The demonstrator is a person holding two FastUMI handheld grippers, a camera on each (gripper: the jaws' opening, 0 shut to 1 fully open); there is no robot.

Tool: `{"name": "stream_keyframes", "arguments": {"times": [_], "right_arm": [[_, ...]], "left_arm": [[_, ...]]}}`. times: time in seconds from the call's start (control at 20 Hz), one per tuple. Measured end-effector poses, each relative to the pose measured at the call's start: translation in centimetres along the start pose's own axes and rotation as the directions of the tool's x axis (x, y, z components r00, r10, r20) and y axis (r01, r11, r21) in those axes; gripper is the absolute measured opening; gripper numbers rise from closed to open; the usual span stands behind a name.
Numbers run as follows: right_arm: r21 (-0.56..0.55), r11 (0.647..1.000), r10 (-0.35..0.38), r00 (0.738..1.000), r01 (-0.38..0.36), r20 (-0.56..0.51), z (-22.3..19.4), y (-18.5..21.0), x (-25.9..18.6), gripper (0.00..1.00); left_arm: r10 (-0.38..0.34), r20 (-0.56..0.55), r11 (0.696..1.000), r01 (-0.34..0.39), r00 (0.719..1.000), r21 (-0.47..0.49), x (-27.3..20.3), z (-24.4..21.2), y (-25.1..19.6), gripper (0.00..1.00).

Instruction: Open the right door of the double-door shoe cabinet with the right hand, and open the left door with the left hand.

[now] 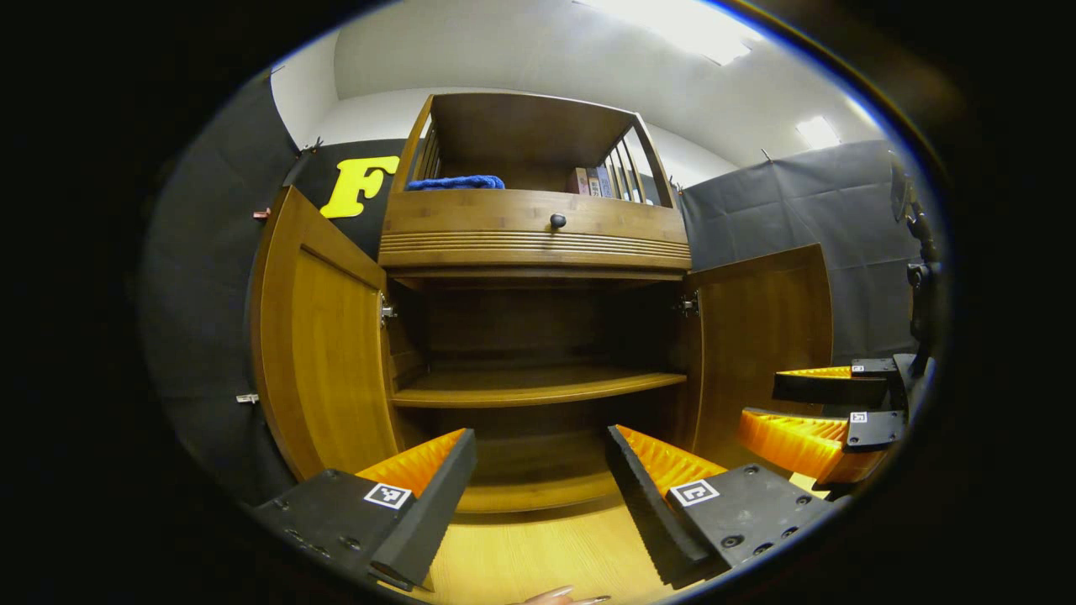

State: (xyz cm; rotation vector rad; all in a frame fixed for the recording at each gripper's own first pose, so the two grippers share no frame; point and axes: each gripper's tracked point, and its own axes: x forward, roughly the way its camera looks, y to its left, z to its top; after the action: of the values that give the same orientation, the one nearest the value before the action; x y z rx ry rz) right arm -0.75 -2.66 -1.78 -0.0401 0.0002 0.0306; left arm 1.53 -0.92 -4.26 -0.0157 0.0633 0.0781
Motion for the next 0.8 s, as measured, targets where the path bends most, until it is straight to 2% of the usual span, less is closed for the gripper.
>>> {"name": "stream_keyframes", "arguments": {"times": [0.1, 0.15, 0.3, 0.35, 0.65, 0.7, 0.8], "right_arm": [[-0.003, 1.0, 0.0, 1.0, 0.0, -0.002, 0.0, 0.0, 0.0, 0.99], [-0.003, 1.0, 0.001, 1.0, -0.001, -0.001, 0.0, 0.0, 0.0, 1.0], [-0.003, 1.0, -0.002, 1.0, 0.002, -0.002, -0.1, -0.2, 0.0, 0.98], [-0.003, 1.0, -0.004, 1.0, 0.004, -0.002, -0.1, -0.2, 0.0, 1.0], [-0.002, 1.0, -0.004, 1.0, 0.004, -0.001, 0.0, -0.2, 0.0, 1.0], [-0.001, 1.0, -0.003, 1.0, 0.003, 0.0, 0.0, -0.3, 0.1, 0.97], [0.001, 1.0, -0.005, 1.0, 0.005, 0.0, -0.1, -0.4, 0.1, 0.99]], "left_arm": [[-0.003, 0.002, 1.0, 0.003, 1.0, 0.001, 0.1, 0.1, -0.1, 0.98], [-0.005, 0.003, 1.0, 0.005, 1.0, 0.002, 0.1, 0.1, -0.1, 0.96], [-0.009, 0.003, 1.0, 0.009, 1.0, 0.004, 0.3, 0.1, -0.4, 0.98], [-0.01, 0.003, 1.0, 0.01, 1.0, 0.006, 0.3, 0.0, -0.5, 0.98], [-0.014, 0.0, 1.0, 0.014, 1.0, 0.019, 0.8, -0.4, -0.9, 0.96], [-0.016, 0.0, 1.0, 0.016, 1.0, 0.02, 0.9, -0.4, -1.0, 0.96], [-0.019, 0.004, 1.0, 0.019, 1.0, 0.02, 1.0, -0.3, -1.1, 0.98]]}}
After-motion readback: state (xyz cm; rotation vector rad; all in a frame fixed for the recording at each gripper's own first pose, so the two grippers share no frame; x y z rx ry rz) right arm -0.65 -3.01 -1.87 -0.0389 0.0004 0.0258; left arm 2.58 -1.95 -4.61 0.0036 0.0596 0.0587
